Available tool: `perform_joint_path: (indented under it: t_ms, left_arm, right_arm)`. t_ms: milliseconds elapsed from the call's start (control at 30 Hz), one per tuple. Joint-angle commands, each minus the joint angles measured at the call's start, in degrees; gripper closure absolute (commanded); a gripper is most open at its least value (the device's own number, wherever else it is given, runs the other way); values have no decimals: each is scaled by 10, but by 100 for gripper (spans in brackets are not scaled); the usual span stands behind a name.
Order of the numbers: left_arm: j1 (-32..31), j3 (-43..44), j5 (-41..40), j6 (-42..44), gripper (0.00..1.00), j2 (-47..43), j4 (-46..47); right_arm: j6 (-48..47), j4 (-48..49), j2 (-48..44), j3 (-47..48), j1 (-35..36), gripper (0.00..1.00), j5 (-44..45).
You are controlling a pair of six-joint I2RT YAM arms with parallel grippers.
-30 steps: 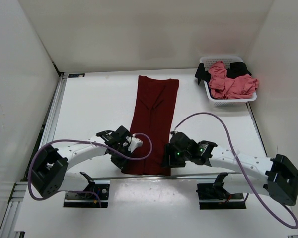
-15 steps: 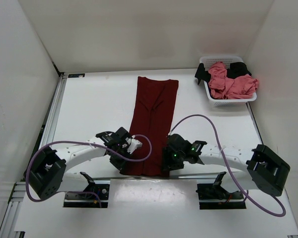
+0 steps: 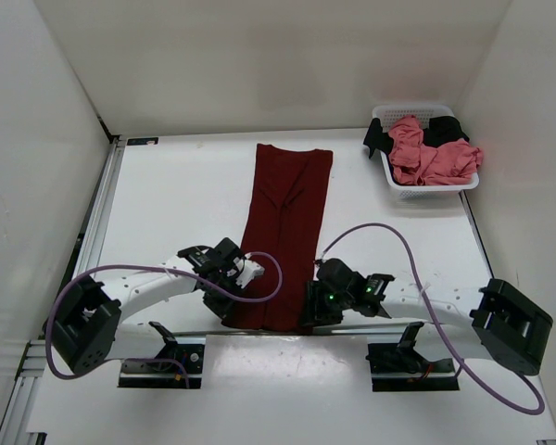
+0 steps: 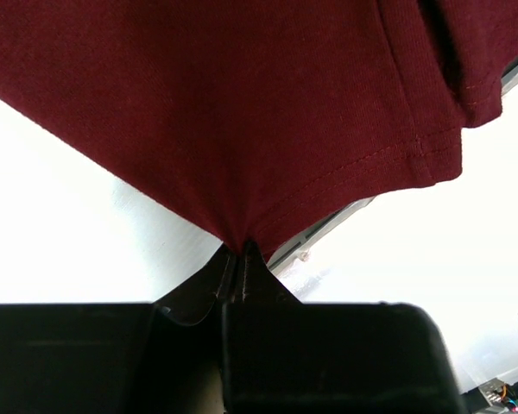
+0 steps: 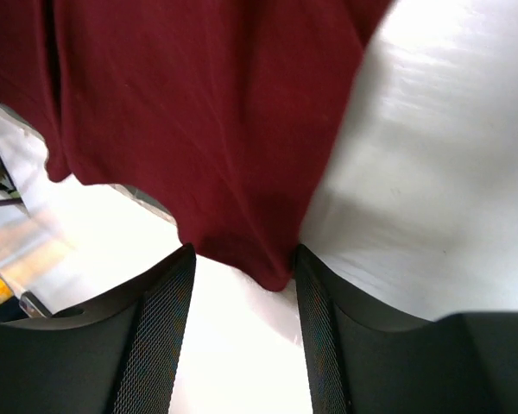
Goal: Fold and stack the t-shirts
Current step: Grab the bottom of the folded rectangular tshirt with both arms, then fold the folded rectangular tshirt in 1/3 of the way
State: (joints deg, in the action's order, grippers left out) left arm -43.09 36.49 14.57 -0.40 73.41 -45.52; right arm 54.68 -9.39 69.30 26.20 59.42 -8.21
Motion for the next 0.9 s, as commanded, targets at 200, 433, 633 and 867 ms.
perform_joint_path:
  t_ms: [200, 433, 633, 867]
  left_arm:
    - [-4, 17, -1, 4, 90, -18, -8]
    - [-4, 52, -6, 4, 90, -18, -35]
    - [29, 156, -33, 4, 90, 22, -95]
    - [127, 305, -59, 4, 90, 127, -135]
  right_arm:
    - [3, -8, 13, -8, 3, 62, 12]
    - [8, -18, -6, 27, 3, 93, 19]
    - [-19, -125, -10, 149, -2, 97, 43]
    - [-72, -161, 17, 255, -133, 100, 24]
